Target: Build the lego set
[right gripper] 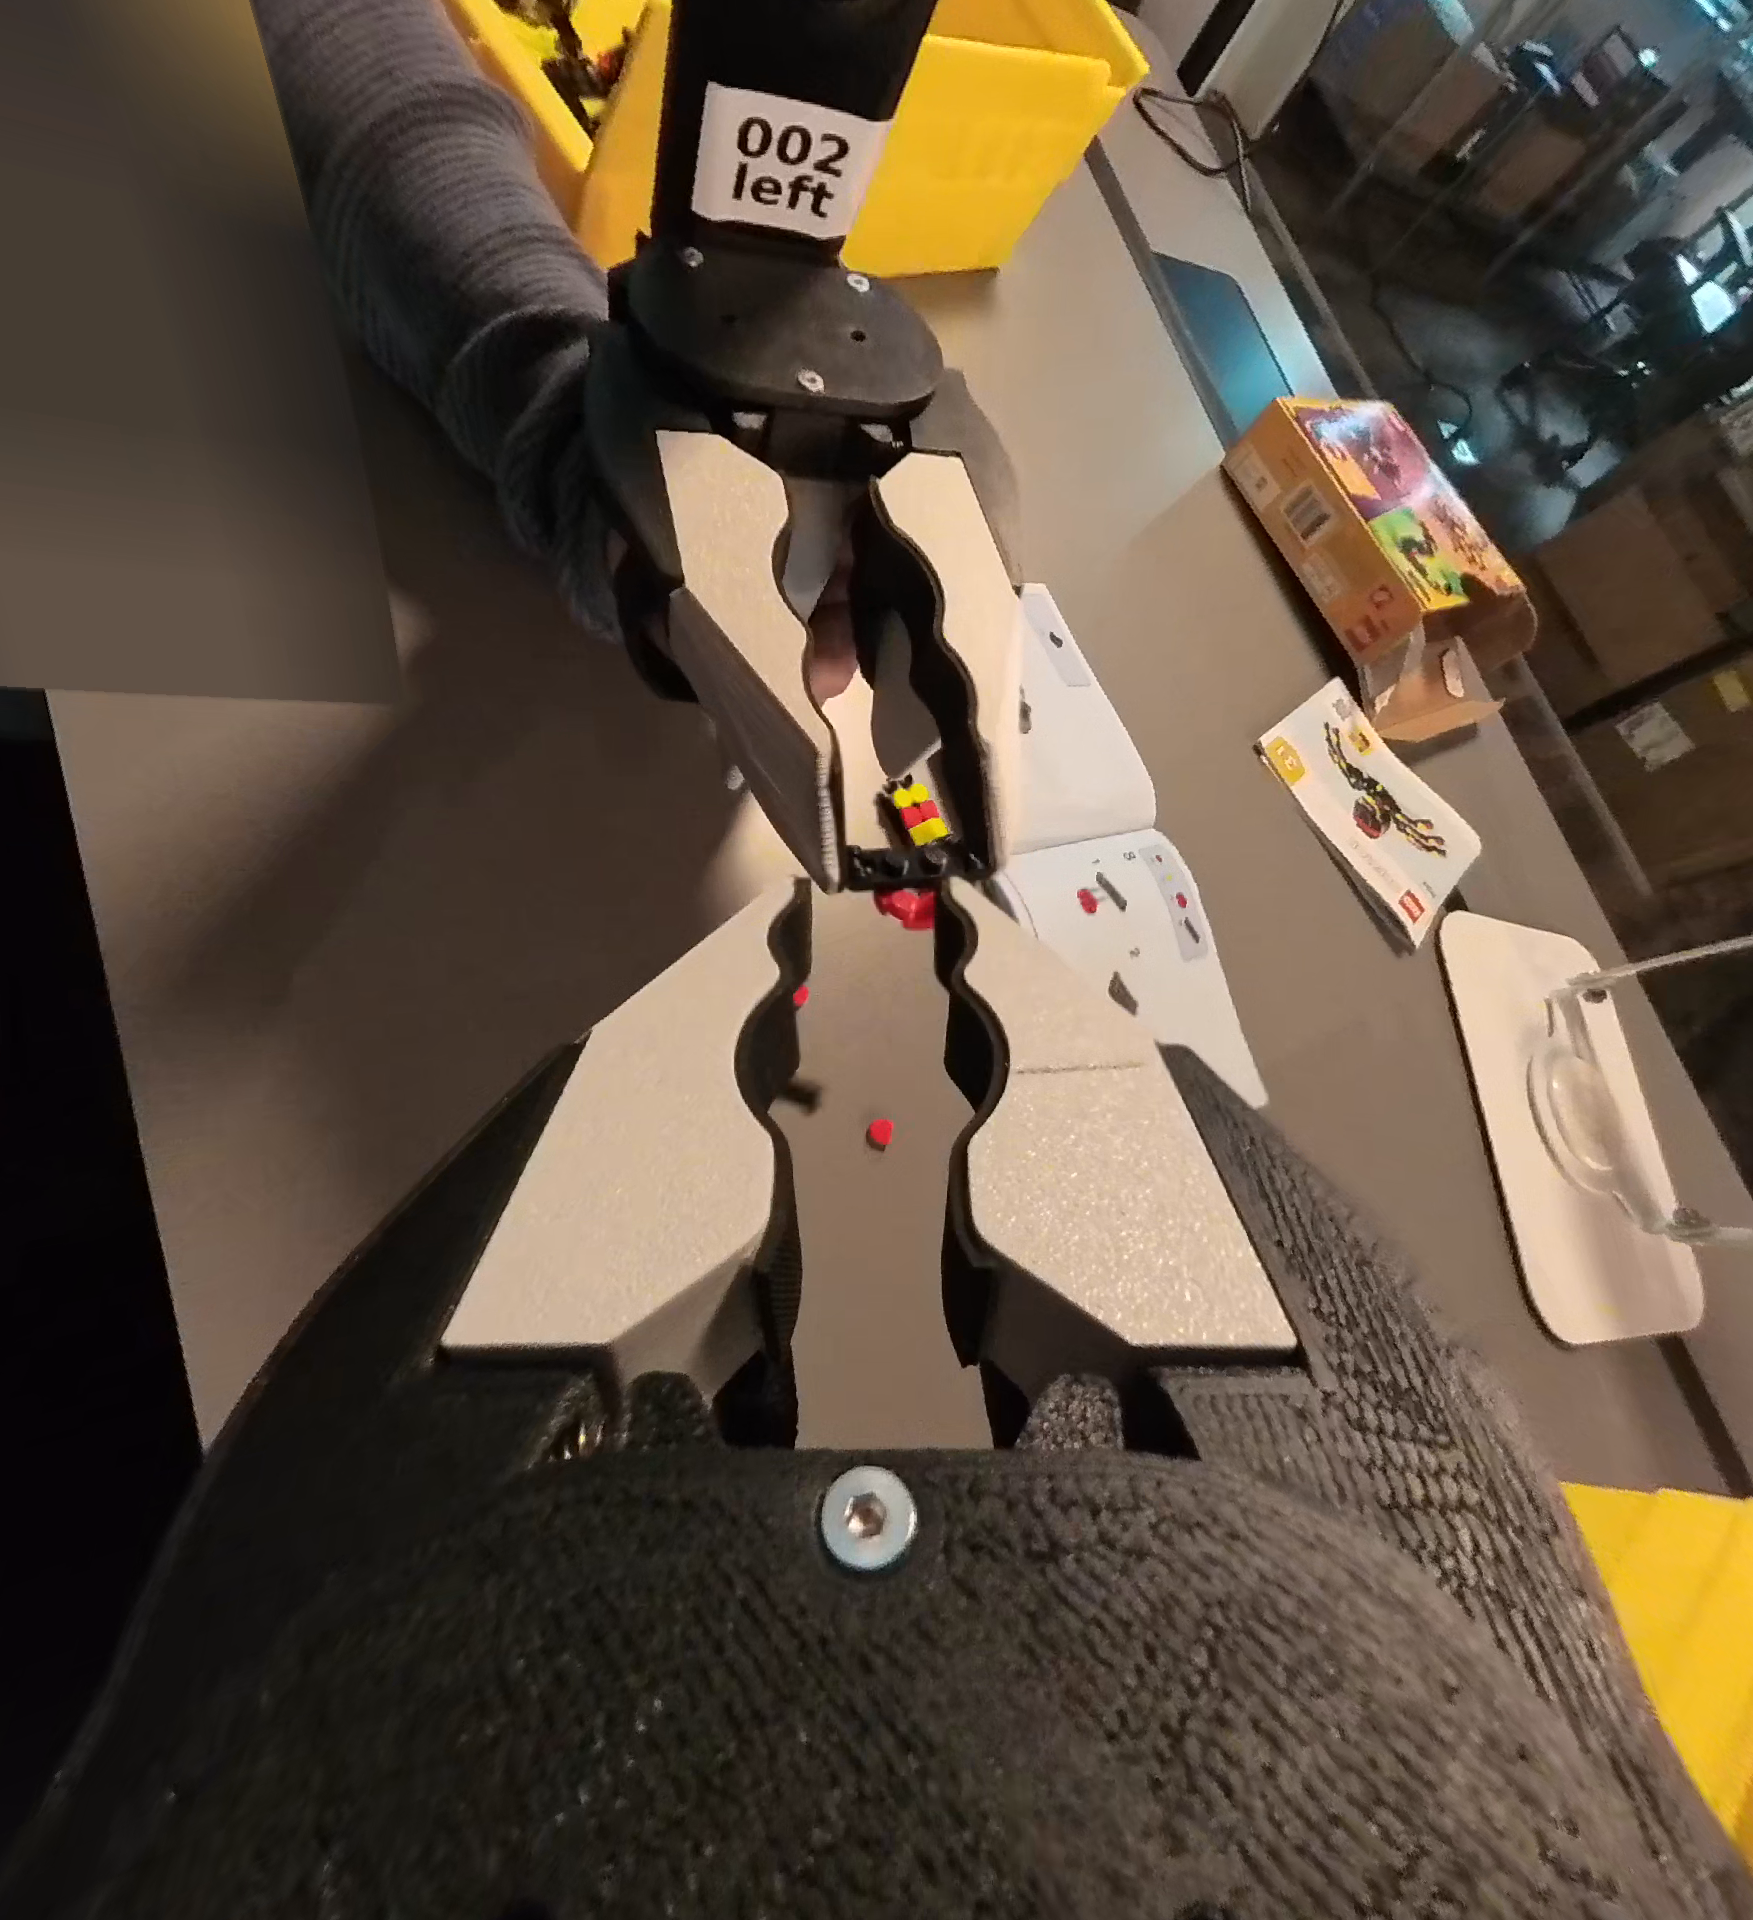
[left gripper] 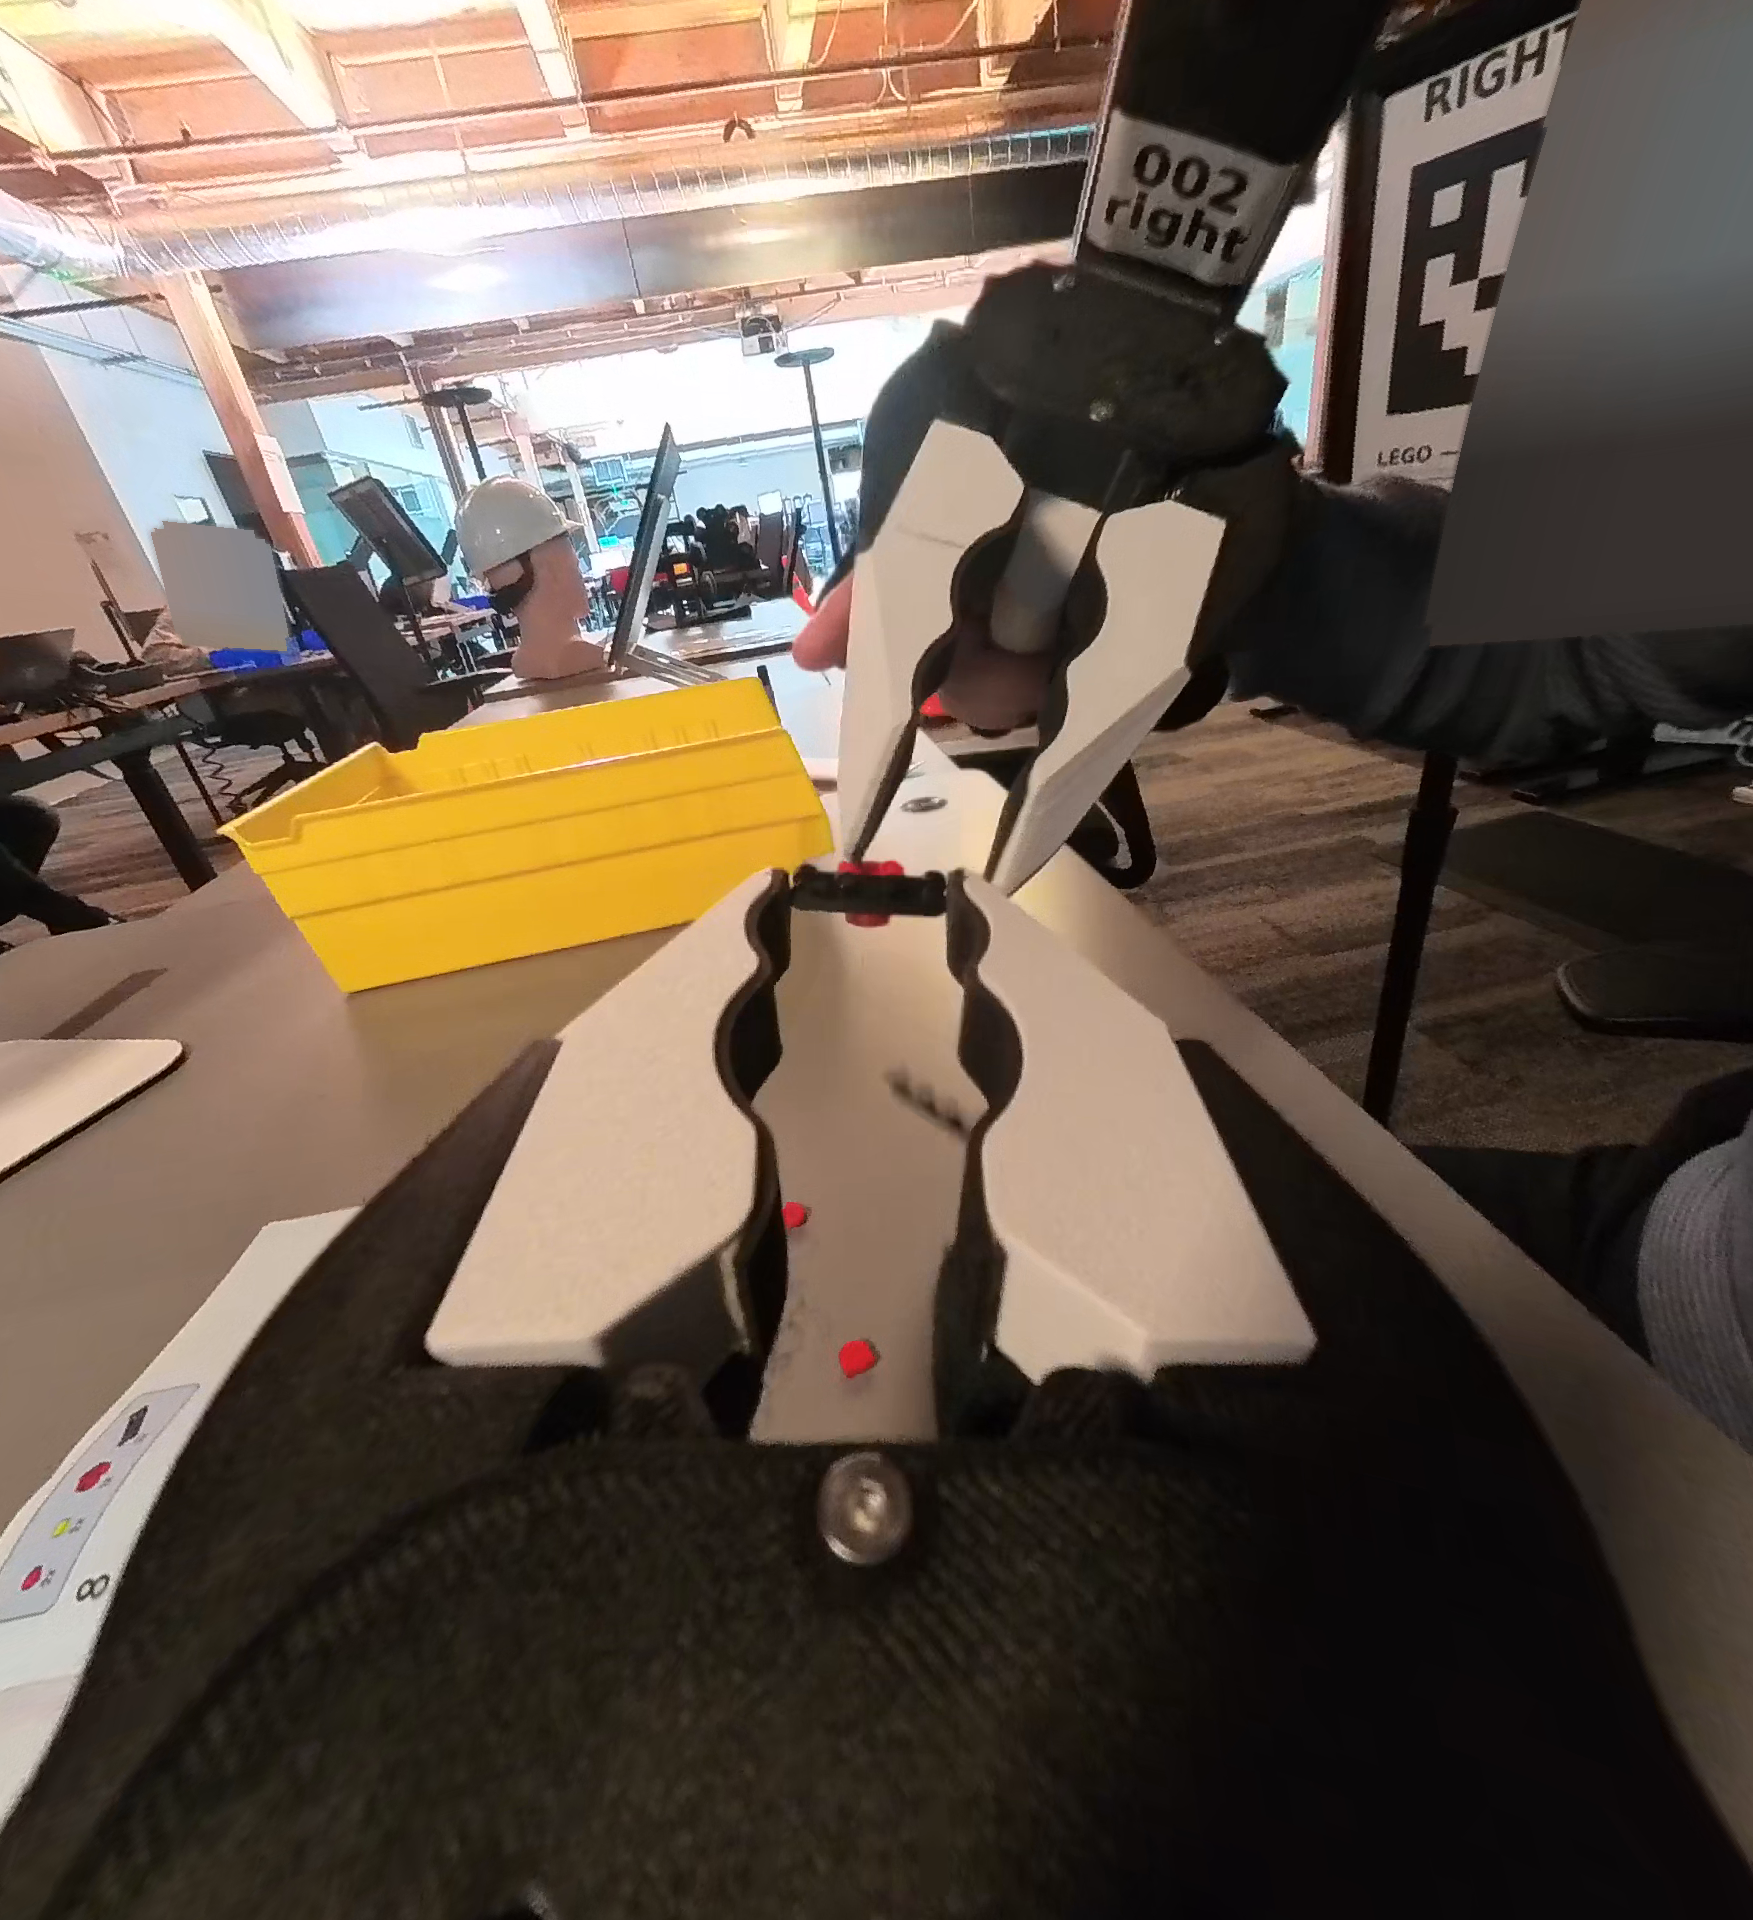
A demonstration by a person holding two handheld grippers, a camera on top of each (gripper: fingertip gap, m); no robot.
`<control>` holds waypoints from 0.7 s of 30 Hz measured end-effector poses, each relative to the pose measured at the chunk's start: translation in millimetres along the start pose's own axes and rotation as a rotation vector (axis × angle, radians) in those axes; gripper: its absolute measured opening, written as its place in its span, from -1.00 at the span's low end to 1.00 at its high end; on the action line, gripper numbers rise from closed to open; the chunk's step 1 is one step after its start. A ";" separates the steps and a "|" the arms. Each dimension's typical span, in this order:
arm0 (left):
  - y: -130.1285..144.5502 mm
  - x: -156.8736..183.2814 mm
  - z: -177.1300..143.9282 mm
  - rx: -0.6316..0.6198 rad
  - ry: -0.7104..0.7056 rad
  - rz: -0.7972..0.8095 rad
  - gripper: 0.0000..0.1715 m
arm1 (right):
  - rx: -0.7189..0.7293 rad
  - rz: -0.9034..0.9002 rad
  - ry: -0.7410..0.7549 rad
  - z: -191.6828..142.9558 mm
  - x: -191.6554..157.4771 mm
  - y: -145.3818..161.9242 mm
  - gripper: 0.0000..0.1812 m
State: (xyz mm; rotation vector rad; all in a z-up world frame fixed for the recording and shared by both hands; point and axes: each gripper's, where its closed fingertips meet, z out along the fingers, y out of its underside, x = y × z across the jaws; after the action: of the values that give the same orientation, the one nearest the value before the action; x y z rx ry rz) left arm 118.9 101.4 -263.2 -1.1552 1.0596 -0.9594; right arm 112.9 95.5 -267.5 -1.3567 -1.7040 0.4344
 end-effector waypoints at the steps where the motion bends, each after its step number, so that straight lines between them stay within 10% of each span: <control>1: 2.2 -0.7 0.4 -0.012 -0.001 0.001 -0.67 | -0.001 0.009 0.004 -0.2 0.8 2.6 -0.76; 11: 21.5 -30.5 -2.5 -0.119 -0.215 0.100 -0.66 | -0.043 0.320 0.157 -6.0 2.1 71.1 -0.75; 21: 11.9 1.2 6.1 -0.098 -0.243 0.411 -0.67 | 0.422 0.948 0.065 -2.7 -1.8 19.3 -0.77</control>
State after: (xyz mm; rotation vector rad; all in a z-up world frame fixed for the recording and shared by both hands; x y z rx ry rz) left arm 125.7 103.4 -274.6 -1.0468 1.0981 -0.4381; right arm 126.6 99.8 -280.8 -1.7461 -0.7444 1.1805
